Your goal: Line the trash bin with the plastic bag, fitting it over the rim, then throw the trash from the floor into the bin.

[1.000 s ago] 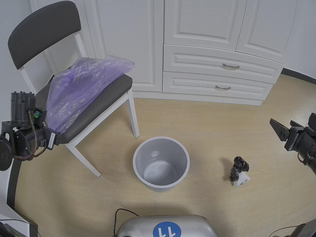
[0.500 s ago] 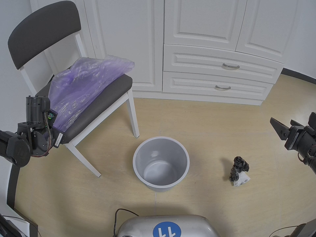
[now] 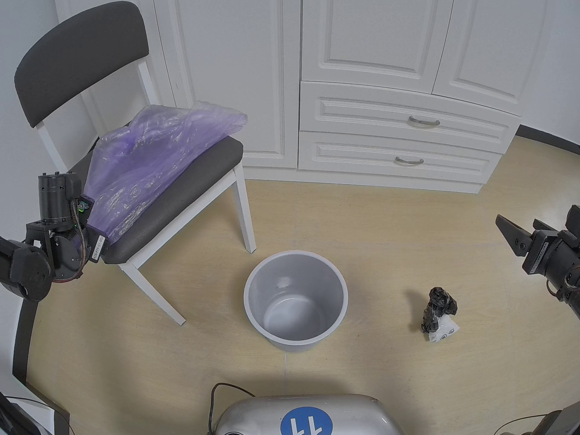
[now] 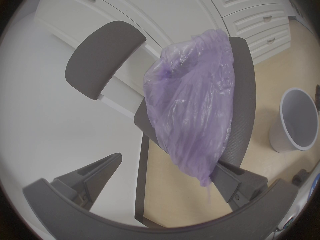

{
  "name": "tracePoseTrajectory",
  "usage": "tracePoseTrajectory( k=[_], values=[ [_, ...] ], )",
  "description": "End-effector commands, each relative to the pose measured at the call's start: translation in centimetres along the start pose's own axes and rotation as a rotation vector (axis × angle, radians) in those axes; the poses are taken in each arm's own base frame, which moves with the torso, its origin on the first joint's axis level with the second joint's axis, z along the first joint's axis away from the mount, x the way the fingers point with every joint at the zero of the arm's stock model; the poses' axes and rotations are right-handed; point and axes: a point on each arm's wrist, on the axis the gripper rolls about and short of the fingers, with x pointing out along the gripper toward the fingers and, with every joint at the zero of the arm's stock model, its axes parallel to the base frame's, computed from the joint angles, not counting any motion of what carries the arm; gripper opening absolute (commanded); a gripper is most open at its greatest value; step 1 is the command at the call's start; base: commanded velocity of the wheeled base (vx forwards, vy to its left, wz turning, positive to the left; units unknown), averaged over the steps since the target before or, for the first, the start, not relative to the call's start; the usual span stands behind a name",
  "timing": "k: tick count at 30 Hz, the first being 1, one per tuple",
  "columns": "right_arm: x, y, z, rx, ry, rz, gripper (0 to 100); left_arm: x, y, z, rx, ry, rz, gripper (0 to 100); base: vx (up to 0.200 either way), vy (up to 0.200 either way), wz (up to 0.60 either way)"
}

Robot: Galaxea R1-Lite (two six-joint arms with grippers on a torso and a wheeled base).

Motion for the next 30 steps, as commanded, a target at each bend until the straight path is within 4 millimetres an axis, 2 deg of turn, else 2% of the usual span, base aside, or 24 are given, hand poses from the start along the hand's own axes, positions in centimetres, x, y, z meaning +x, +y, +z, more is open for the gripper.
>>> tracePoseTrajectory(
  k=[1, 14, 26, 27, 30],
  values=[
    [0.1, 0.0, -0.1, -0.001, 0.005, 0.000, 100, 0.3, 0.8, 0.3, -0.018, -0.004, 0.026, 100, 0.000, 0.000, 0.00],
    [0.0, 0.0, 0.0, -0.001, 0.001, 0.000, 100, 2.1, -0.2, 0.6, -0.036, -0.045, 0.049, 100, 0.000, 0.000, 0.00],
    [-0.2, 0.0, 0.0, -0.002, -0.005, 0.003, 100, 2.0, 0.0, 0.8, -0.046, -0.062, 0.054, 100, 0.000, 0.000, 0.00],
    [-0.2, 0.0, 0.1, -0.002, -0.006, 0.003, 100, 2.0, 0.0, 0.8, -0.047, -0.063, 0.055, 0, 0.000, 0.000, 0.00],
    [-0.2, 0.0, 0.0, -0.002, -0.005, 0.003, 100, 2.0, 0.0, 0.9, -0.050, -0.064, 0.055, 0, 0.000, 0.000, 0.00]
  ],
)
